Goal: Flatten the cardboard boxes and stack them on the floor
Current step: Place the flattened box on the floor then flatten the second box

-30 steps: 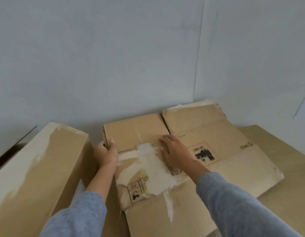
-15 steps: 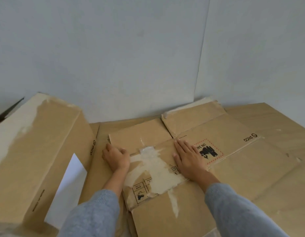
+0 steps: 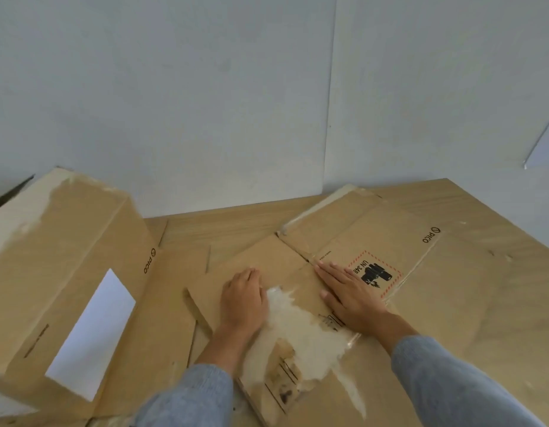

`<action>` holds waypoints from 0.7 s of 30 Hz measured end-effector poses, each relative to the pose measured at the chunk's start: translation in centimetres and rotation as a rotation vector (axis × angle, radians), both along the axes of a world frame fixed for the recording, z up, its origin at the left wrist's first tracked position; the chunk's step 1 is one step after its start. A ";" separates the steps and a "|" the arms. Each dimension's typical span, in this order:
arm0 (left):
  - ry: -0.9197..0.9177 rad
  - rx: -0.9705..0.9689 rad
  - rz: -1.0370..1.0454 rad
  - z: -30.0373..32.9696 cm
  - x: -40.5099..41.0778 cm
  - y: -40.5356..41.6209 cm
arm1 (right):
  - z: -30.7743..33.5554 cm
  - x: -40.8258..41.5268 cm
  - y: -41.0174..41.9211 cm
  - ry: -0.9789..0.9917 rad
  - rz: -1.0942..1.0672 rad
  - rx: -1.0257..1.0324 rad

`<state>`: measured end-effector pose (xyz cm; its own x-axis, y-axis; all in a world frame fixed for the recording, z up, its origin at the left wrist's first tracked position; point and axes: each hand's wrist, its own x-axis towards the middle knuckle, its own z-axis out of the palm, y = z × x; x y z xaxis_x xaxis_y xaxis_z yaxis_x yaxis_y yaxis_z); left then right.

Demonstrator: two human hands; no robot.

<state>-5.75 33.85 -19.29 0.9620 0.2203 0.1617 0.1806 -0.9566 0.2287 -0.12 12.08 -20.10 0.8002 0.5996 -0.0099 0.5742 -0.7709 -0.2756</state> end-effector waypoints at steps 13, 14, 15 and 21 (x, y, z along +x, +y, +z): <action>0.154 -0.007 -0.254 -1.1 2.4 -5.8 | 0.6 -2.9 -6.3 0.023 0.135 0.116; 0.156 -0.007 -0.216 -1.3 2.0 -6.3 | 0.7 -2.5 -6.9 0.003 0.108 0.100; 0.144 -0.014 -0.165 -1.6 1.4 -7.0 | 0.8 -2.1 -7.5 -0.016 0.091 0.084; -0.002 0.092 0.021 0.4 0.1 -9.9 | 1.3 0.1 -9.8 -0.141 -0.057 0.043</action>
<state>-5.63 23.99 -18.85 0.9570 0.2243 0.1839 0.2002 -0.9696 0.1405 -0.05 2.24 -18.80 0.8249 0.5503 0.1293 0.5648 -0.7929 -0.2289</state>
